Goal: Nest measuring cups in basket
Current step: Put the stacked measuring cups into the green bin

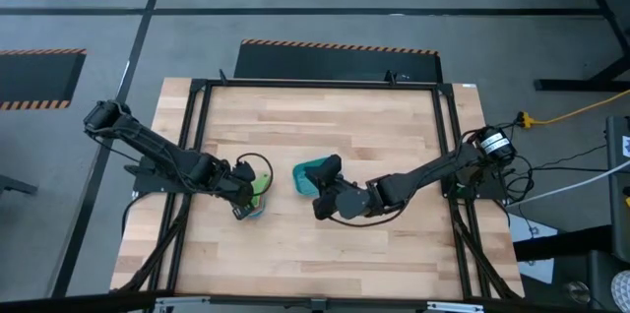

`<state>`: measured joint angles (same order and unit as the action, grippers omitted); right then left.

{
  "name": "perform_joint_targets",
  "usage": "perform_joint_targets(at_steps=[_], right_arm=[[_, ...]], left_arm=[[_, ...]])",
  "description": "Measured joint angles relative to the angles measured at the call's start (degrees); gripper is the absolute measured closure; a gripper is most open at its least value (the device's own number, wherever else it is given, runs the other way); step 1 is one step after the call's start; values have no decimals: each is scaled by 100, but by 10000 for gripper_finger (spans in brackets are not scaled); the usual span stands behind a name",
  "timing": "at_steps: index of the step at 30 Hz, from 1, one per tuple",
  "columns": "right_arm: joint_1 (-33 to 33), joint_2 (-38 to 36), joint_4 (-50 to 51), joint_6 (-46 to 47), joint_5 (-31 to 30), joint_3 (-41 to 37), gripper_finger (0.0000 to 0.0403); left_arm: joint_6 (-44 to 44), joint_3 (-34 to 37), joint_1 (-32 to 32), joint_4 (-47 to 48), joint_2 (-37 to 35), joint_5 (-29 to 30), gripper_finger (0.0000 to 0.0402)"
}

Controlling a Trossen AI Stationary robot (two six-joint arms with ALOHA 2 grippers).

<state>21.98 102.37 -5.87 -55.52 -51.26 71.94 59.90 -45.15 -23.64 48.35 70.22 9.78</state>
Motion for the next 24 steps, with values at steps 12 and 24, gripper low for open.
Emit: perform_joint_targets(at_steps=[12, 24], right_arm=[[0, 0, 9, 6, -5, 0, 288], [-8, 0, 69, 299, 6, -2, 288]], left_arm=[[-48, 0, 0, 1, 0, 17, 270], [-46, -2, 84, -101, -69, -240, 269]])
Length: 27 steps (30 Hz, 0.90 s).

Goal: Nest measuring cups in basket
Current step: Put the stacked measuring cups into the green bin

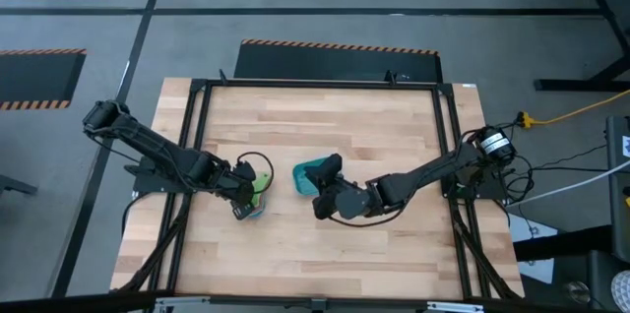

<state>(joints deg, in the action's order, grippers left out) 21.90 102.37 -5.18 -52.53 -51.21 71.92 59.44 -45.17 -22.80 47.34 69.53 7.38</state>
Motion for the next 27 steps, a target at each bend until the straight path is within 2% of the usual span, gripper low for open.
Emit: perform_joint_targets(at_steps=[4, 13, 17, 20, 27], right_arm=[[-41, 0, 1, 0, 33, 0, 288], [-183, 0, -3, 2, 35, 0, 288], [-222, 0, -3, 2, 55, 0, 288], [-230, 0, -3, 2, 186, 0, 288], [-230, 0, -1, 2, 335, 0, 288]], left_arm=[[-179, -151, 41, 34, -55, 109, 269], [-1436, -954, 104, 81, -102, 589, 269], [-2227, -1060, 114, -207, -102, 1010, 269], [-2218, -1165, 139, -202, -102, 1284, 269], [-2311, -1287, 396, -151, -102, 1004, 269]])
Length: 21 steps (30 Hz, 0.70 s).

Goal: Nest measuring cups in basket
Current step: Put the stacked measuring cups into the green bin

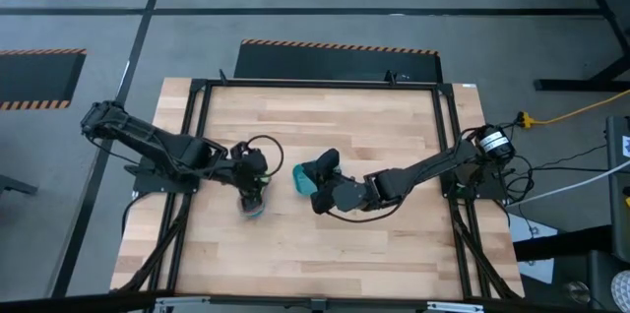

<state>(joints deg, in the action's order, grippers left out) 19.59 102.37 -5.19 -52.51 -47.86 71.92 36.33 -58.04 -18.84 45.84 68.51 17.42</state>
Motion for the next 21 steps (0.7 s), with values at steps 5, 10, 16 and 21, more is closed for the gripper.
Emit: perform_joint_targets(at_steps=[5, 10, 16, 21], right_arm=[[0, 0, 20, 0, 0, 0, 288], [0, 0, 29, 0, -2, -2, 288], [0, 0, 33, 1, -2, -2, 288], [0, 0, 35, 2, -2, -2, 288]], left_arm=[[-118, 0, 58, 3, 0, -390, 268], [-244, 0, 28, 1, 0, -482, 268], [-251, 0, -27, 1, 0, -479, 268], [-253, 0, -81, 1, 2, -178, 268]])
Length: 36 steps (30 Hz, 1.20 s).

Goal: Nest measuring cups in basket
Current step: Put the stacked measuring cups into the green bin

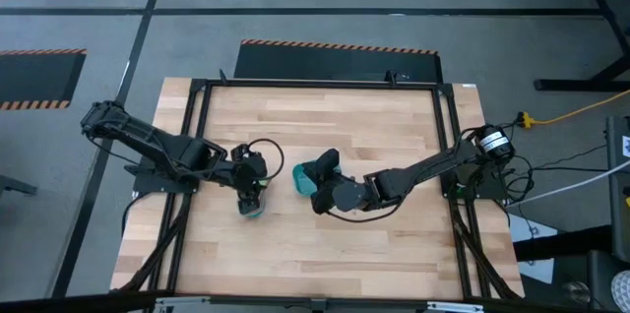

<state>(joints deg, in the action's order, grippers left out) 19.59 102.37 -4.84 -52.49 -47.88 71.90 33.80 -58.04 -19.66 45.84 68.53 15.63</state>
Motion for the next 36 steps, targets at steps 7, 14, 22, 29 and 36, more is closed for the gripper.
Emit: perform_joint_targets(at_steps=[7, 14, 22, 29, 36], right_arm=[[0, 0, 2, 0, 0, 0, 288], [0, 0, 2, 0, -1, 0, 288], [0, 0, 2, 0, -2, 0, 288], [0, 0, 2, 0, -2, 0, 288], [0, 0, 2, 0, -2, 0, 288]], left_arm=[[25, 0, 3, -1, 0, 74, 268], [48, 0, 4, -2, 0, 128, 258], [57, 0, 2, -4, 3, 138, 193], [104, 0, 2, -4, 3, 173, 142], [646, 0, 187, 85, 3, 154, 122]])
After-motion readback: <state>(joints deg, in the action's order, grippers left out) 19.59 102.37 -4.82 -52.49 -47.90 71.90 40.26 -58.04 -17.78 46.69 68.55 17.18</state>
